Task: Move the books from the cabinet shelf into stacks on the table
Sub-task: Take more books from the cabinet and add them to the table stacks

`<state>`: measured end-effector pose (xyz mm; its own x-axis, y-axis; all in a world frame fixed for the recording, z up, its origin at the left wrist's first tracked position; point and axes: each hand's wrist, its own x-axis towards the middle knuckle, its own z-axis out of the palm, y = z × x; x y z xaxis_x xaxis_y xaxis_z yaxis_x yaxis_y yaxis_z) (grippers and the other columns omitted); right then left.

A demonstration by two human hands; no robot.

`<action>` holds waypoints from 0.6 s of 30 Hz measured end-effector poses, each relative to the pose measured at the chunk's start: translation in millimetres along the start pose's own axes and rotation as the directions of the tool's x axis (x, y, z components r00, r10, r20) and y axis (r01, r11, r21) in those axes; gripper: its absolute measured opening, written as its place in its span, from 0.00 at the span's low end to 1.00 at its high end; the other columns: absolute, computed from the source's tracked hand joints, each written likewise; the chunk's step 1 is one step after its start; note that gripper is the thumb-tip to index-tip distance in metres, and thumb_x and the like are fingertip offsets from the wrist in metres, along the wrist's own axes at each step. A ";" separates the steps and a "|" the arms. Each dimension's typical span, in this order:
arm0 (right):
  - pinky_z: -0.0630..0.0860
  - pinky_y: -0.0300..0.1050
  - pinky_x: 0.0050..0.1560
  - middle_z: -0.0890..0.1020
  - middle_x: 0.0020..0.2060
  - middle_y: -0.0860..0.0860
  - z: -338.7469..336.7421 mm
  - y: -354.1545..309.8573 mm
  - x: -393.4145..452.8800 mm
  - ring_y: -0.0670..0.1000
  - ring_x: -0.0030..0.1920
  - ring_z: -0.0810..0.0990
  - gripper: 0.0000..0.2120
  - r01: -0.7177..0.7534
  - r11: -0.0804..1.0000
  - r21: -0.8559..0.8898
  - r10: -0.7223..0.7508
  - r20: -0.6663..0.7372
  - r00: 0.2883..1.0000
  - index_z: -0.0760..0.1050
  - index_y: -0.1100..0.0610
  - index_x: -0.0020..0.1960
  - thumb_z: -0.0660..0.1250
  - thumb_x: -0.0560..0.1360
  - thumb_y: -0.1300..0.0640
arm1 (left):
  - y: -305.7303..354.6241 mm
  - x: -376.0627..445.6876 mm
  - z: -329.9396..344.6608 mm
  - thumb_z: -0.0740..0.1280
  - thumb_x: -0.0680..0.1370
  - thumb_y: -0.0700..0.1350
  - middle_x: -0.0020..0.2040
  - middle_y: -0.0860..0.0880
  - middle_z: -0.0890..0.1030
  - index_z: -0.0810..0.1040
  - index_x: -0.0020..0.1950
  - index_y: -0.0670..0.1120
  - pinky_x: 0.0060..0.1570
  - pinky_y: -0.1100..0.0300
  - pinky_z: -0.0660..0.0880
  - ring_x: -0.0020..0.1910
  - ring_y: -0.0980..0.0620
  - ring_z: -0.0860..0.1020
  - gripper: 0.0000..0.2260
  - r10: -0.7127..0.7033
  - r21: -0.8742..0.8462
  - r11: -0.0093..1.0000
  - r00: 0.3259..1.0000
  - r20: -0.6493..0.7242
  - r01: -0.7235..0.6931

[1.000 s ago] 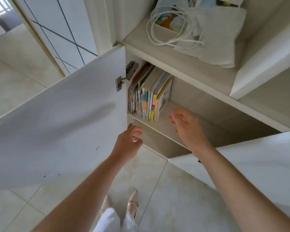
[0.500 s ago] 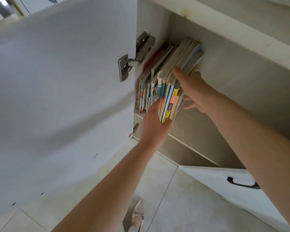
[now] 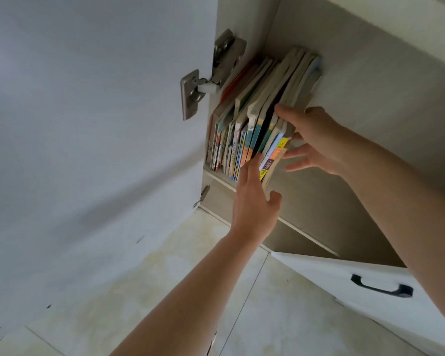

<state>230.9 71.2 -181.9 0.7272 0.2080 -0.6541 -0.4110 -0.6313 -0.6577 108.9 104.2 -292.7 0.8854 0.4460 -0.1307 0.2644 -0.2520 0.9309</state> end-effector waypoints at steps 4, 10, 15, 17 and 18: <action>0.79 0.66 0.52 0.79 0.57 0.60 -9.8 0.2 -3.5 0.64 0.52 0.82 0.26 0.000 1.000 0.009 0.000 0.016 1.000 0.68 0.58 0.66 0.66 0.75 0.44 | -4.7 2.0 4.9 0.66 0.75 0.38 0.72 0.52 0.65 0.53 0.77 0.52 0.63 0.50 0.75 0.71 0.52 0.66 0.35 -0.016 0.032 0.999 0.999 -0.049 0.018; 0.77 0.67 0.55 0.81 0.48 0.61 -19.6 7.4 -4.4 0.64 0.48 0.82 0.12 -0.033 0.999 0.024 0.033 0.012 0.999 0.72 0.57 0.54 0.62 0.75 0.51 | -10.8 13.6 21.3 0.70 0.73 0.40 0.71 0.50 0.67 0.57 0.76 0.50 0.61 0.48 0.76 0.70 0.50 0.67 0.35 0.021 0.135 0.991 1.000 -0.011 -0.019; 0.81 0.60 0.46 0.79 0.49 0.58 -2.9 11.8 2.4 0.60 0.46 0.82 0.32 -0.056 0.998 -0.041 0.049 -0.152 0.987 0.63 0.55 0.63 0.72 0.66 0.43 | -11.6 41.6 45.1 0.75 0.71 0.45 0.63 0.47 0.76 0.65 0.69 0.46 0.58 0.48 0.78 0.61 0.48 0.76 0.30 -0.044 0.079 0.995 0.992 -0.121 0.053; 0.82 0.58 0.44 0.76 0.47 0.57 -2.6 15.3 8.6 0.59 0.44 0.82 0.26 -0.037 0.998 -0.041 0.028 -0.213 0.977 0.61 0.54 0.61 0.71 0.70 0.50 | -16.7 52.5 50.5 0.76 0.70 0.46 0.58 0.46 0.80 0.69 0.67 0.45 0.55 0.51 0.79 0.56 0.47 0.80 0.28 0.004 0.102 0.995 0.983 -0.184 0.015; 0.82 0.56 0.42 0.75 0.46 0.56 -2.7 15.9 9.4 0.58 0.43 0.81 0.24 -0.031 0.998 -0.046 0.019 -0.227 0.974 0.61 0.54 0.61 0.70 0.71 0.52 | -20.2 56.0 52.2 0.77 0.70 0.47 0.57 0.45 0.81 0.70 0.66 0.45 0.52 0.51 0.80 0.54 0.47 0.81 0.28 0.038 0.131 0.991 0.978 -0.203 -0.011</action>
<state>232.7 61.1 -197.5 0.8250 0.0204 -0.5647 -0.4073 -0.6713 -0.6193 173.0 89.4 -336.6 0.7988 0.6012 -0.0236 0.3026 -0.3676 0.8794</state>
